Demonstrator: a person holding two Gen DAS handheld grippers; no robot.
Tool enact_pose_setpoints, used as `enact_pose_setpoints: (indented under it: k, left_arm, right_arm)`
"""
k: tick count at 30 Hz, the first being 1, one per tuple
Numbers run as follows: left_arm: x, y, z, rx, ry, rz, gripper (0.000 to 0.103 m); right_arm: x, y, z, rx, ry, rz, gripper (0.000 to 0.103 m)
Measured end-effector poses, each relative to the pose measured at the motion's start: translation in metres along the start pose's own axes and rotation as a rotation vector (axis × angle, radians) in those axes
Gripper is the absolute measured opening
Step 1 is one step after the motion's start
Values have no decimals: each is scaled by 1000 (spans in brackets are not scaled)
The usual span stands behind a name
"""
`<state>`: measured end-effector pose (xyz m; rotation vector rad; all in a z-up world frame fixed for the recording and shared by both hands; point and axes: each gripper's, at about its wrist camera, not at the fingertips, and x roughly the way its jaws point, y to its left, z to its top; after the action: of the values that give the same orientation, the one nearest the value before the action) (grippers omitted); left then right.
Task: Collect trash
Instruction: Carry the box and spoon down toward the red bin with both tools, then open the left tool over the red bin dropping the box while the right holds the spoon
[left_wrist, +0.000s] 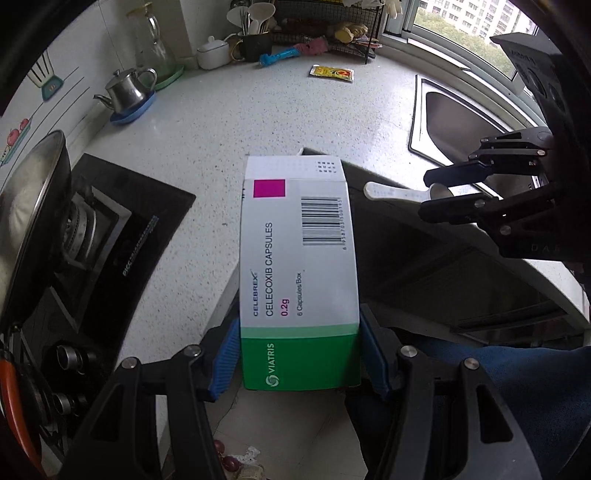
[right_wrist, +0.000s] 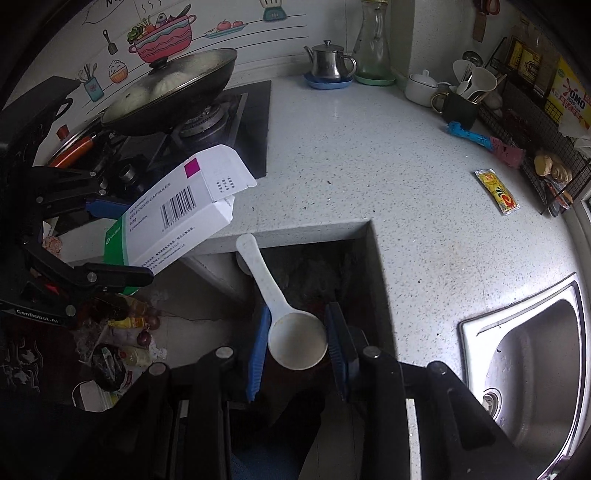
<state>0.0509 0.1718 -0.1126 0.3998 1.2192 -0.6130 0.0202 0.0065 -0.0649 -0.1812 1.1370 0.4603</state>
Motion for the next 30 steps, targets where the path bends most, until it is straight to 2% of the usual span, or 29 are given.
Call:
enact_pose_setpoints:
  k: [6, 10, 14, 22, 25, 30]
  left_arm:
    - [35, -4, -44, -40, 81, -35, 56]
    - [75, -3, -64, -97, 130, -51, 56]
    - [119, -7, -79, -118, 163, -84, 56]
    - [230, -3, -97, -159, 226, -129, 56]
    - [278, -1, -102, -165, 243, -149, 56]
    - [347, -1, -105, -164, 272, -169, 56]
  right_arm:
    - [38, 21, -23, 2, 82, 29, 29]
    - [79, 24, -37, 11, 169, 32, 29]
    - [121, 20, -47, 9, 209, 22, 29]
    - [212, -18, -75, 59, 277, 7, 29]
    - [247, -32, -86, 90, 280, -26, 29]
    - [296, -45, -103, 146, 273, -26, 29]
